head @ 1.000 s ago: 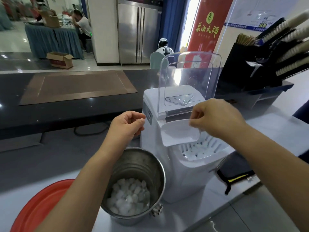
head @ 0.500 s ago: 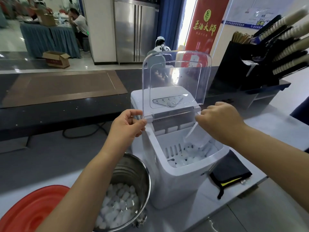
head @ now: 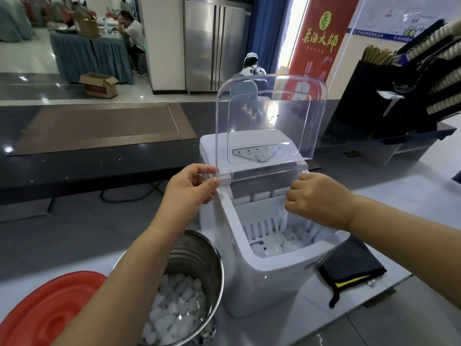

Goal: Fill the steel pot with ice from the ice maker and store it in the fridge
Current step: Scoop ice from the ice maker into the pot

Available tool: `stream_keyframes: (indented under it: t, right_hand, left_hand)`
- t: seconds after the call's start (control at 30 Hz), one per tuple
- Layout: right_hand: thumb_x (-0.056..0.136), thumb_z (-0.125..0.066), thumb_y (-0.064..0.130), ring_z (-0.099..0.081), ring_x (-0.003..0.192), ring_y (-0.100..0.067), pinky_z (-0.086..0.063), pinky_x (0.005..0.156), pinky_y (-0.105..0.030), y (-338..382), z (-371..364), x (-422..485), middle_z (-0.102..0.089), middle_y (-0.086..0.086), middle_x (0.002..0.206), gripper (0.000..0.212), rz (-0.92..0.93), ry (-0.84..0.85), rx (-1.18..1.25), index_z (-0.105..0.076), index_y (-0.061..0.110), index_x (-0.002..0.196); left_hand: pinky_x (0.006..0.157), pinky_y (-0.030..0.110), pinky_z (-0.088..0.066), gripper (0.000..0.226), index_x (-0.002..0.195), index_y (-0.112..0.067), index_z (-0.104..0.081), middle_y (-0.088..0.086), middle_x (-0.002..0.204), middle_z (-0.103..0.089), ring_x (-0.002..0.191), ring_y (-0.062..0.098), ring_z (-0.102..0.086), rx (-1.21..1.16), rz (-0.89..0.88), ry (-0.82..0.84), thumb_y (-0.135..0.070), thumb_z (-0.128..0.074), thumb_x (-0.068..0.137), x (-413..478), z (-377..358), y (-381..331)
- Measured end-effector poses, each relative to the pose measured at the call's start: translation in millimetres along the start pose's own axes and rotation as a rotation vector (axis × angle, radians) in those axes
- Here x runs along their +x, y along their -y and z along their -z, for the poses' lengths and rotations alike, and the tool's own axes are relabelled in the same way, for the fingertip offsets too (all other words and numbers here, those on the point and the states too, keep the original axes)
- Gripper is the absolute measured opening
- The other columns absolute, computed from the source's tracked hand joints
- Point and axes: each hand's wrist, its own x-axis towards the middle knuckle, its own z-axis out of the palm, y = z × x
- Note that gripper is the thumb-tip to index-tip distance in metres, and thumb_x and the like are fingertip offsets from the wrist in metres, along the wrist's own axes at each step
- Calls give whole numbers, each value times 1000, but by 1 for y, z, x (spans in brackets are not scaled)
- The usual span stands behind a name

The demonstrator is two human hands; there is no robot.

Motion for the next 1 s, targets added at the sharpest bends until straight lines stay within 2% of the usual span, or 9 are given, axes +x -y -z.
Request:
stream_keyframes:
  t: [0.2,0.3,0.37,0.5,0.6,0.63,0.77,0.9,1.0]
  right_hand:
    - [48,-87,1,-53,44,-18,-46,42,-24,-3,-2,10,-58,3,50,30,-40,81,157,-64,19,54]
    - [42,-90,5,-54,43,-18,-33,43,-17,-5,1,15,-58,5,48,32,-44,122,163,-64,21,52]
    - [41,-93,11,-55,42,-18,-26,45,-17,-6,0,15,-58,5,48,32,-37,138,172,-64,21,51]
    - [54,-89,16,-55,44,-17,-23,43,-18,-4,-6,15,-57,6,49,29,-103,162,245,-61,22,52]
    - [82,-66,17,-59,69,-23,-24,50,-21,2,-7,17,-66,0,75,7,-173,256,301,-66,21,76]
    - [88,-57,19,-55,75,-22,-23,50,-22,4,-7,17,-67,0,85,10,-197,295,316,-66,22,84]
    - [91,-51,24,-46,76,-17,-32,64,-21,11,-9,20,-66,3,91,13,-281,369,398,-64,24,89]
    - [91,-52,24,-53,79,-18,-33,65,-21,11,-5,21,-67,3,90,15,-345,343,469,-67,23,92]
    - [90,-54,23,-53,81,-18,-33,61,-22,17,-3,22,-67,3,91,15,-391,339,532,-69,22,94]
  left_hand:
    - [61,17,-50,15,103,-16,-64,0,72,-64,65,5,-62,29,1,-3,-12,-62,88,3,-1,3]
    - [61,18,-49,14,101,-17,-64,0,72,-64,62,4,-61,36,4,-4,-11,-63,88,4,-2,3]
    - [60,17,-49,14,101,-16,-64,0,71,-63,60,4,-59,39,5,-2,-11,-63,88,6,-2,4]
    - [58,17,-49,14,100,-17,-63,4,71,-62,60,9,-57,33,13,4,-10,-63,88,7,-2,5]
    - [57,16,-50,13,99,-17,-63,6,71,-62,60,10,-56,26,8,4,-9,-63,88,7,-2,5]
    - [57,16,-50,13,99,-16,-64,6,71,-62,59,10,-56,27,4,4,-9,-63,88,7,-3,5]
    - [56,15,-48,13,99,-16,-63,5,70,-62,58,8,-56,29,-1,10,-10,-62,88,8,-3,6]
    - [55,15,-48,12,98,-17,-63,6,68,-61,57,8,-55,21,0,10,-9,-62,88,8,-3,6]
    - [55,15,-49,12,97,-17,-63,7,68,-60,58,10,-55,12,-6,7,-8,-62,88,7,-4,6]
